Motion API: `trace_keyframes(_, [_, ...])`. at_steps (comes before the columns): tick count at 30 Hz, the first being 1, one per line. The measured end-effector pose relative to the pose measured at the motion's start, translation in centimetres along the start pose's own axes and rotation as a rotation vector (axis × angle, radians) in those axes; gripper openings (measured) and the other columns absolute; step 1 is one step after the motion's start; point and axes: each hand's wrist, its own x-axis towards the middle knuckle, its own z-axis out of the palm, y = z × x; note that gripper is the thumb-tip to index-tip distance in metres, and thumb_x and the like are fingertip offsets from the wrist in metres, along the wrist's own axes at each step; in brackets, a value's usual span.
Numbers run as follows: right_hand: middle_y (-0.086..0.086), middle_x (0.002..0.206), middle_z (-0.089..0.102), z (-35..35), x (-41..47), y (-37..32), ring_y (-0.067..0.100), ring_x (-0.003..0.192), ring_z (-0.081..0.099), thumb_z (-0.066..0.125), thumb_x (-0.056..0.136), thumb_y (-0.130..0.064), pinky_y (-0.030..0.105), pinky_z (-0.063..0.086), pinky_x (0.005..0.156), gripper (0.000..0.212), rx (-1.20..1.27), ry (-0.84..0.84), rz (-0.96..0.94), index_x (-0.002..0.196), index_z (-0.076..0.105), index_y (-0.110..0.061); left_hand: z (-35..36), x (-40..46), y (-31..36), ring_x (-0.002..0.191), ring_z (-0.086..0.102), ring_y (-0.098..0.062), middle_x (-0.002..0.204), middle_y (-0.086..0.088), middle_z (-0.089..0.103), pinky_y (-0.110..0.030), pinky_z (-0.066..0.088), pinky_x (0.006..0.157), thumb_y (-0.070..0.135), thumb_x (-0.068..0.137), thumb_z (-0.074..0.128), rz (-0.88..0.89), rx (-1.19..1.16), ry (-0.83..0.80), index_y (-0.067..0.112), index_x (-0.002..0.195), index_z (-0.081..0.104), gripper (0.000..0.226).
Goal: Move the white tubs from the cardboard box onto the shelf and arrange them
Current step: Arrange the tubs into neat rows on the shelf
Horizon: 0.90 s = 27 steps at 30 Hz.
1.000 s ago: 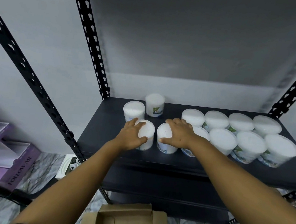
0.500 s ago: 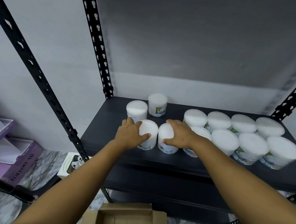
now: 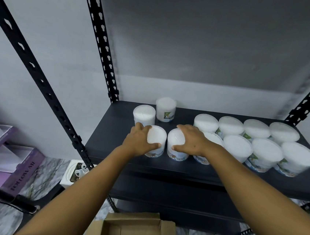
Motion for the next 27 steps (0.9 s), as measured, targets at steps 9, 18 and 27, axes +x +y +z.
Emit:
trace_keyframes(9, [0.006,0.154,0.023,-0.2,0.1,-0.2,0.027,0.141,0.019,0.070,0.077,-0.045,0.040,0.024,0.114,0.093,0.004,-0.053,-0.006,0.150,0.017,-0.023,0.0,0.5,-1.3,0.142,0.020,-0.031,0.155,-0.004,0.022,-0.049,0.025,0.115,0.050,0.084,0.062,0.106,-0.102,-0.116,0.020,0.147,0.026,0.078])
trace_keyframes(18, [0.004,0.155,0.021,-0.2,0.2,-0.3,0.026,0.144,0.015,0.071,0.075,-0.047,0.039,0.021,0.116,0.097,-0.022,-0.066,-0.013,0.150,0.015,-0.024,0.2,0.7,-0.6,0.139,0.020,-0.032,0.148,-0.010,0.021,-0.046,0.027,0.113,0.056,0.082,0.061,0.026,-0.128,-0.026,0.018,0.147,0.026,0.083])
trace_keyframes(27, [0.006,0.151,0.028,-0.2,0.0,-0.4,0.025,0.138,0.027,0.072,0.077,-0.037,0.034,0.026,0.112,0.089,0.017,-0.062,0.023,0.148,0.022,-0.015,-0.4,0.2,-1.0,0.135,0.033,-0.025,0.149,-0.006,0.030,-0.035,0.031,0.108,0.038,0.083,0.069,0.127,-0.223,-0.071,0.011,0.145,0.026,0.080])
